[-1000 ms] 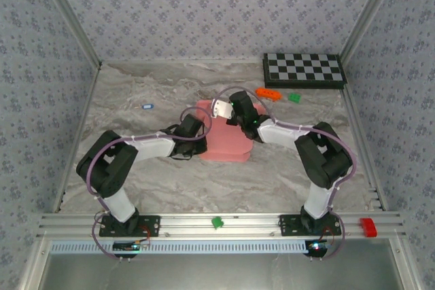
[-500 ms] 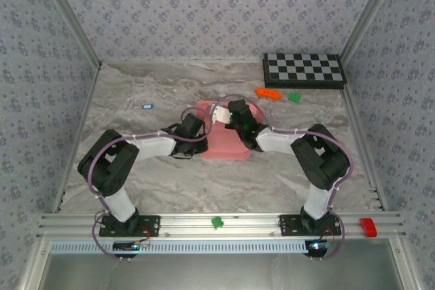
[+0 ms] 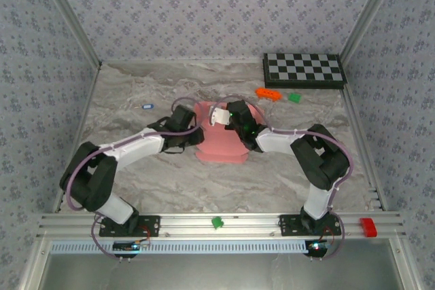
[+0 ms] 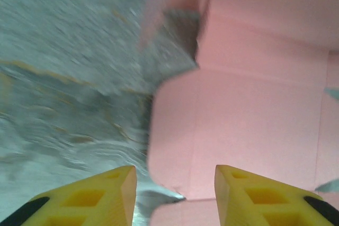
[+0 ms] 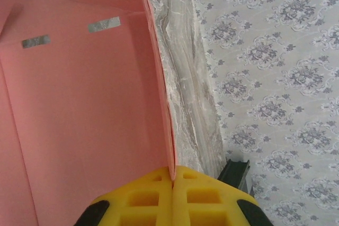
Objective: Fold the paper box
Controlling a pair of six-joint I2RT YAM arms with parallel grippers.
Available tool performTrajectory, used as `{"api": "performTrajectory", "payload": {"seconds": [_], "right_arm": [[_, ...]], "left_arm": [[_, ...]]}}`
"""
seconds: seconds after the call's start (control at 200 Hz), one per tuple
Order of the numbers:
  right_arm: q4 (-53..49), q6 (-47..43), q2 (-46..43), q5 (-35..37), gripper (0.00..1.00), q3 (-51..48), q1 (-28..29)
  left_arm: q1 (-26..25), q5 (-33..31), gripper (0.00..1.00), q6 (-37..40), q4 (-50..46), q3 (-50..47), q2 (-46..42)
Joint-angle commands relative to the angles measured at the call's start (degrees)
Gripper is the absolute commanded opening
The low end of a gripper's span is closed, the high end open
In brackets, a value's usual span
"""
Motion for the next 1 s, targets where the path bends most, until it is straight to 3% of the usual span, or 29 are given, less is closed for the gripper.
{"api": "performTrajectory", "payload": {"seconds": [0.0, 0.17, 0.335, 0.47, 0.67, 0.995], "right_arm": [[-2.97, 0.03, -1.60, -2.06, 0.00, 1.91, -0.25], [-3.61, 0.29, -2.20, -2.37, 0.00, 1.90, -0.43], [-4.15, 0.73, -2.21, -2.02, 0.00, 2.34, -0.46], [-4.30, 0.98, -2.26, -1.80, 0.00, 2.47, -0.42], [-4.91, 1.86, -2.26, -2.24, 0.00, 2.65, -0.52], [-4.88, 2.05, -1.51, -2.12, 0.00, 2.91, -0.62]], "left_arm": [[4.26, -2.59, 0.48, 4.34, -5.44, 1.21, -2.39], [11.78, -0.76, 0.57, 8.97, -6.00, 3.16, -1.25], [16.42, -0.75, 0.58, 11.62, -7.35, 9.07, 5.20], [17.07, 0.96, 0.60, 14.26, -8.95, 16.35, 12.02], [16.97, 9.15, 0.66, 18.26, -10.12, 25.35, 20.39], [16.97, 18.78, 0.67, 25.11, -7.54, 27.51, 23.55]]}}
